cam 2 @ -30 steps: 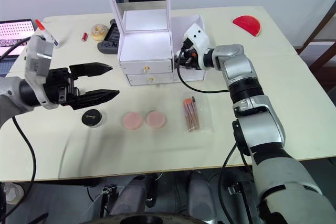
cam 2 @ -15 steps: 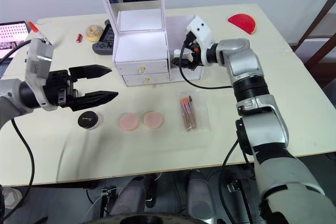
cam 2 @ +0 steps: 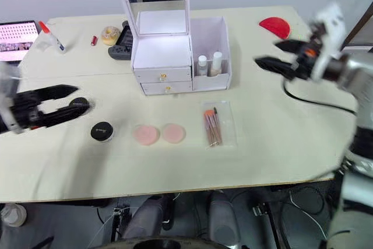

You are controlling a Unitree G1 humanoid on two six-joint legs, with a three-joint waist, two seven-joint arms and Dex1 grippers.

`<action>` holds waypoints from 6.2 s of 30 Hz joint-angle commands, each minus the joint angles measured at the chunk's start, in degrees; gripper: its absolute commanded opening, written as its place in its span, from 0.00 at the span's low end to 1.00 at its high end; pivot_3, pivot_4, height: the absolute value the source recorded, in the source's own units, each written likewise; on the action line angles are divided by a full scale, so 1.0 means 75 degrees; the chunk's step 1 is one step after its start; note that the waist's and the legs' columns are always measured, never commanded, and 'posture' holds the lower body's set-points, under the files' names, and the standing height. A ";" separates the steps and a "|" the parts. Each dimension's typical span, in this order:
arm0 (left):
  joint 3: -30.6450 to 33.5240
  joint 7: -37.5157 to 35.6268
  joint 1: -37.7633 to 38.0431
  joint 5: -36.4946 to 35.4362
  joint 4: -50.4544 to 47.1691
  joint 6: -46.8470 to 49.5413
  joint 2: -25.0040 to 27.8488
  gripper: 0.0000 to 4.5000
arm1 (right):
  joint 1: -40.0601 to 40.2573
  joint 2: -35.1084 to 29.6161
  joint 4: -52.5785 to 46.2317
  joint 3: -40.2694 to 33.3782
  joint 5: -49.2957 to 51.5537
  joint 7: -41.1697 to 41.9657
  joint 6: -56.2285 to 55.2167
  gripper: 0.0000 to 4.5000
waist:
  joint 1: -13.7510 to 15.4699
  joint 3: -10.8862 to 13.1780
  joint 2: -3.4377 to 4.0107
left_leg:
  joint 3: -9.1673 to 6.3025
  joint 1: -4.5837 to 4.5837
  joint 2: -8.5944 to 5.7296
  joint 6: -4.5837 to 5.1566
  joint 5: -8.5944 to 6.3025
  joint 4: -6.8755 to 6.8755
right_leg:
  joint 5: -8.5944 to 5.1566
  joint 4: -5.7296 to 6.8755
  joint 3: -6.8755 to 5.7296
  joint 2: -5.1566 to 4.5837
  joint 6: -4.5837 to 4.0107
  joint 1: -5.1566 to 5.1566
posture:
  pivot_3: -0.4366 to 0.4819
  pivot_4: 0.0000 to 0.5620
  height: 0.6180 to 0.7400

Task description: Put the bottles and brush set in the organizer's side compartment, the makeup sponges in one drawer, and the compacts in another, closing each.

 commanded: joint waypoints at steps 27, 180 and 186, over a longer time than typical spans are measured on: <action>0.1348 -0.1115 0.0756 0.2176 0.4921 -0.3450 0.0361 1.00 | 0.4792 -0.0367 0.0905 -0.3056 0.0633 0.0735 -0.3259 0.99 | 0.0006 -0.0006 0.0000 | 0.0010 0.0007 0.0048 -0.0044 -0.0031 -0.0004 | 0.0016 -0.0055 -0.0003 -0.0012 -0.0021 0.0003 | 0.48 0.27 0.97; -0.1633 0.5031 -0.2917 -0.1605 -0.3643 0.1680 -0.2755 0.98 | -0.6119 0.4577 0.9649 0.2270 -0.1883 -0.3904 -0.7296 0.01 | -0.0081 -0.0006 -0.0033 | 0.0046 0.0014 0.0029 -0.0032 -0.0009 0.0020 | 0.0087 -0.0040 0.0042 0.0068 0.0019 0.0009 | 0.48 0.27 0.97; -0.1606 0.5049 -0.2788 -0.1762 -0.3638 0.1634 -0.2650 1.00 | -0.6392 0.4621 0.9832 0.1989 -0.1850 -0.3765 -0.7394 0.56 | -0.0085 -0.0005 -0.0031 | 0.0044 0.0015 0.0029 -0.0034 -0.0008 0.0019 | 0.0086 -0.0039 0.0042 0.0069 0.0018 0.0008 | 0.48 0.27 0.97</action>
